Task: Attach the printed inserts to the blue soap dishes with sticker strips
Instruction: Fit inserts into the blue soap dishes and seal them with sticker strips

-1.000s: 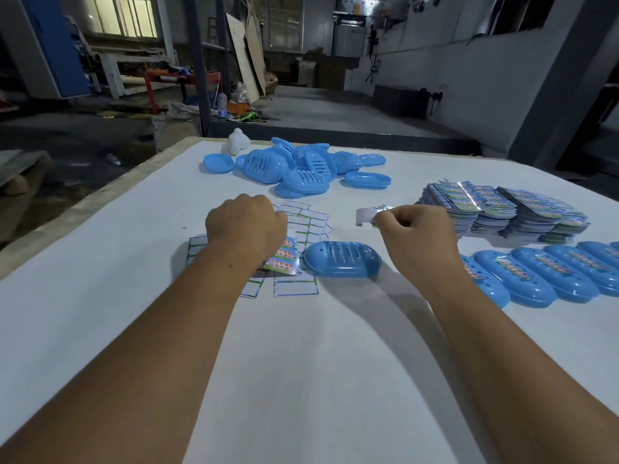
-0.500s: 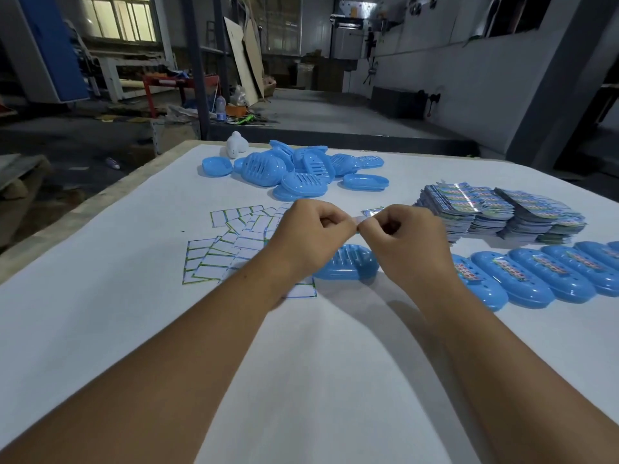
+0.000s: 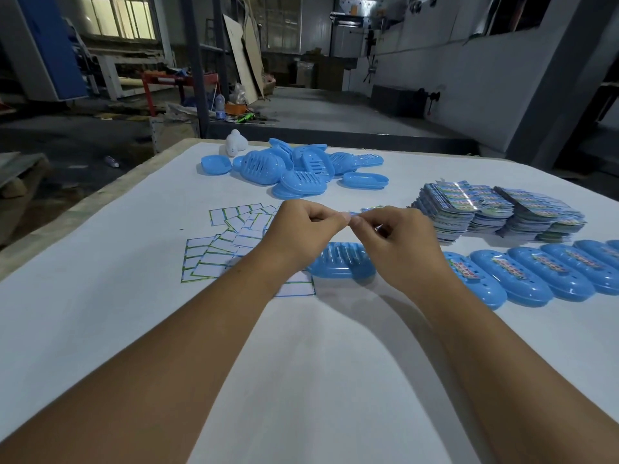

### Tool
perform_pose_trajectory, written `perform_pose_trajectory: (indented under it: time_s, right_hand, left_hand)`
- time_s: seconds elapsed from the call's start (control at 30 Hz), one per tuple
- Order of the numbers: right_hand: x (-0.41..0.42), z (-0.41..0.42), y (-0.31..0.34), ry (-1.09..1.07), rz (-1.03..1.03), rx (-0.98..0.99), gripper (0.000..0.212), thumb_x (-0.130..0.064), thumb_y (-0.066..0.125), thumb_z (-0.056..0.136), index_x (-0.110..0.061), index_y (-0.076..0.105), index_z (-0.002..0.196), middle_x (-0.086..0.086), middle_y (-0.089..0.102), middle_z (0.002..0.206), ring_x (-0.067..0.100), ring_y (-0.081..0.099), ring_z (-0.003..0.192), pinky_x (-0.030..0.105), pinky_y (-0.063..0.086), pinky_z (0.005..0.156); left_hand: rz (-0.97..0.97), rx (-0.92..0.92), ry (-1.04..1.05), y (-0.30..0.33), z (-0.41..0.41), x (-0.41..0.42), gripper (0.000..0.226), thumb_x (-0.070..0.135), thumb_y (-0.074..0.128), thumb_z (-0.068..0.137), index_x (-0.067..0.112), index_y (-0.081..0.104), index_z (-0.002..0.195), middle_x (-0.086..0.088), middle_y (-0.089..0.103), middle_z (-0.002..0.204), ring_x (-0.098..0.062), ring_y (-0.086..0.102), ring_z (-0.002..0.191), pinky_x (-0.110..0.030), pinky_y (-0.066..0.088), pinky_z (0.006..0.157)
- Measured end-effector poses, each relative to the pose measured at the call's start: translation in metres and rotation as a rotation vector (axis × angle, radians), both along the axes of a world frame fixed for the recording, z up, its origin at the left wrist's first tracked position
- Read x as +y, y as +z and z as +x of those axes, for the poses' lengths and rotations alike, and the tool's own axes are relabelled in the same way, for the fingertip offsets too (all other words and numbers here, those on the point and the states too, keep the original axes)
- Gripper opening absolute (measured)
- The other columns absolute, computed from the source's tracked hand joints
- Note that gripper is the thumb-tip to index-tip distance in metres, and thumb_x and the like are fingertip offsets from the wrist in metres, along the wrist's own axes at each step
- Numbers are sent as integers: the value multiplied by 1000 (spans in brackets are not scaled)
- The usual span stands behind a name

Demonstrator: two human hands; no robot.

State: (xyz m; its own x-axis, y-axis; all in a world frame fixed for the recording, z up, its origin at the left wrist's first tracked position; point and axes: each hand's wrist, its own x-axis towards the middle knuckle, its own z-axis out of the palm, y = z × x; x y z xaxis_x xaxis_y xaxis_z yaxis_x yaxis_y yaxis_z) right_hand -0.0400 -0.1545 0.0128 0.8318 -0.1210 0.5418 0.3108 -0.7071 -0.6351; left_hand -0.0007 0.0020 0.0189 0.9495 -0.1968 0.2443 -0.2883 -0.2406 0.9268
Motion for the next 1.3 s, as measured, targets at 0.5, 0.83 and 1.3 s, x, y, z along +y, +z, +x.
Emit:
perform_pose_trajectory:
  time_s: [0.5, 0.83, 1.3]
  right_hand:
    - [-9, 4, 4, -161, 183, 129, 33, -26, 62, 80, -6, 50, 56, -8, 31, 44, 10, 25, 48, 27, 26, 52]
    - [-13, 8, -5, -92, 118, 362, 40, -41, 79, 81, -13, 67, 55, -10, 49, 40, 5, 39, 39, 25, 35, 51]
    - [-12, 9, -6, -108, 50, 376, 32, -43, 83, 77, -22, 71, 56, -14, 58, 43, 0, 46, 38, 25, 34, 48]
  left_hand:
    - [46, 86, 86, 5, 2, 4, 18, 41, 76, 83, 24, 78, 77, -1, 74, 78, -8, 62, 69, -26, 50, 64]
    - [347, 220, 123, 2, 8, 14, 28, 31, 76, 75, 3, 71, 73, 2, 47, 46, -15, 39, 42, -19, 30, 45]
    - [643, 8, 137, 2, 11, 12, 24, 38, 76, 70, 14, 78, 74, -5, 73, 74, -14, 57, 63, -32, 51, 60]
